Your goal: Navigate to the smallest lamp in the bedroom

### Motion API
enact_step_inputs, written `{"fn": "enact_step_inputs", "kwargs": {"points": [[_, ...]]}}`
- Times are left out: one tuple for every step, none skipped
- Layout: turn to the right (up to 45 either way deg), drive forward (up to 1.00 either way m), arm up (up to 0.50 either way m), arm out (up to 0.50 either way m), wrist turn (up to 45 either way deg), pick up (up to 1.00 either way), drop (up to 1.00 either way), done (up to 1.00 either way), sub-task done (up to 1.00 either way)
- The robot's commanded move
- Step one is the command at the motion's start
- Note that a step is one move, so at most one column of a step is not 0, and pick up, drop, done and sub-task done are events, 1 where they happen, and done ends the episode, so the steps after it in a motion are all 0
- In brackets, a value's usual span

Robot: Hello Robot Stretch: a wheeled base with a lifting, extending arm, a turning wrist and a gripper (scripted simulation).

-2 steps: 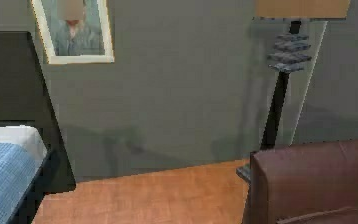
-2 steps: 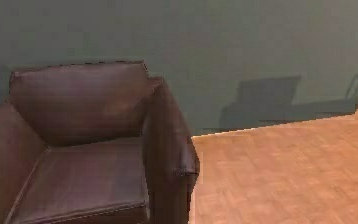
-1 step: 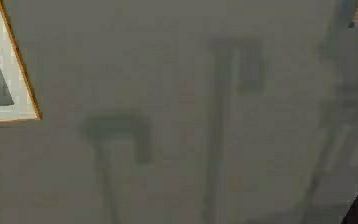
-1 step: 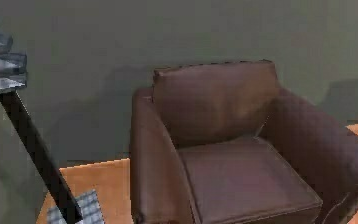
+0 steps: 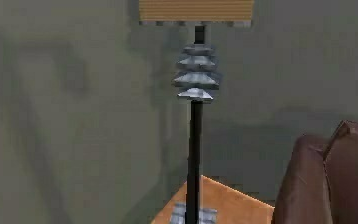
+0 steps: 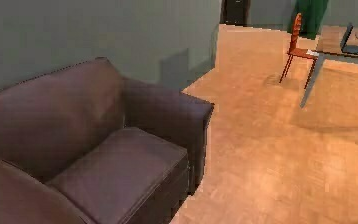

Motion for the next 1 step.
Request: {"fn": "enact_step_inputs", "kwargs": {"points": [[45.0,0.00,0.00,0.00,0.0,0.00,0.00,0.00,0.00]]}}
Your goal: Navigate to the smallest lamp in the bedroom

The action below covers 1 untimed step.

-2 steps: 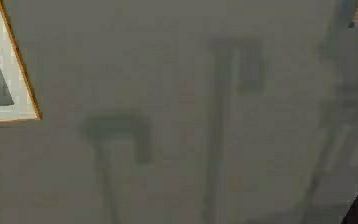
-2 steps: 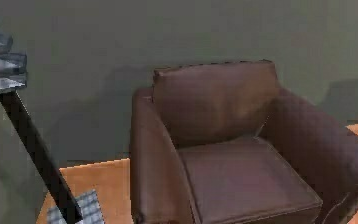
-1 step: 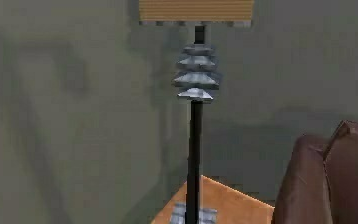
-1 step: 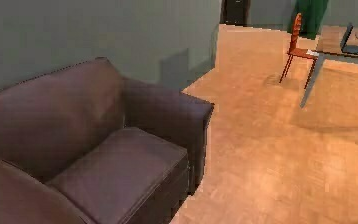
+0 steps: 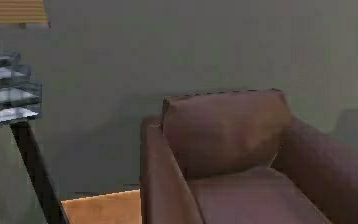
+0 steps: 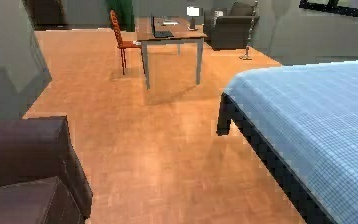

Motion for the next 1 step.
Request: {"fn": "enact_step_inputs", "kwargs": {"points": [[45.0,0.00,0.00,0.00,0.0,0.00,0.00,0.00,0.00]]}}
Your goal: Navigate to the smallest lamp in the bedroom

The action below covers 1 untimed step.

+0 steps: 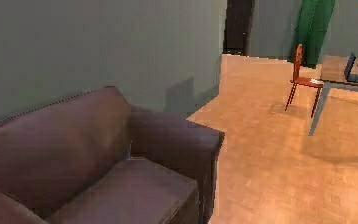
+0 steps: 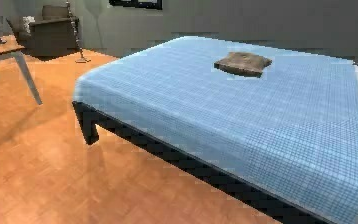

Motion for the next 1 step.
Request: {"fn": "enact_step_inputs", "kwargs": {"points": [[42.0,0.00,0.00,0.00,0.0,0.00,0.00,0.00,0.00]]}}
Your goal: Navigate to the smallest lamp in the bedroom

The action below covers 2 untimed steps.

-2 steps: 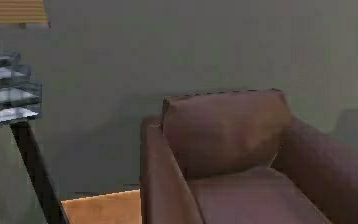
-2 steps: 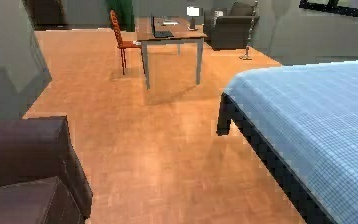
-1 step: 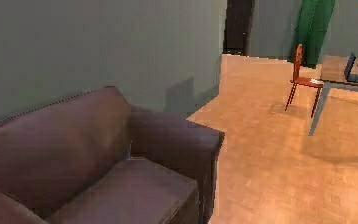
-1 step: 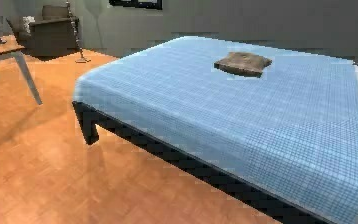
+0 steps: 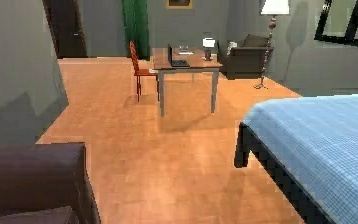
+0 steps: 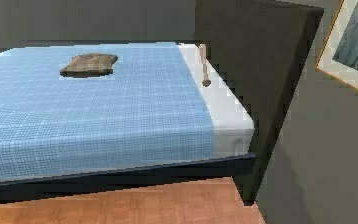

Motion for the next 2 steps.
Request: {"fn": "enact_step_inputs", "kwargs": {"points": [[0.0,1.00,0.00,0.00,0.0,0.00,0.00,0.00,0.00],[3.0,0.00,0.00,0.00,0.0,0.00,0.00,0.00,0.00]]}}
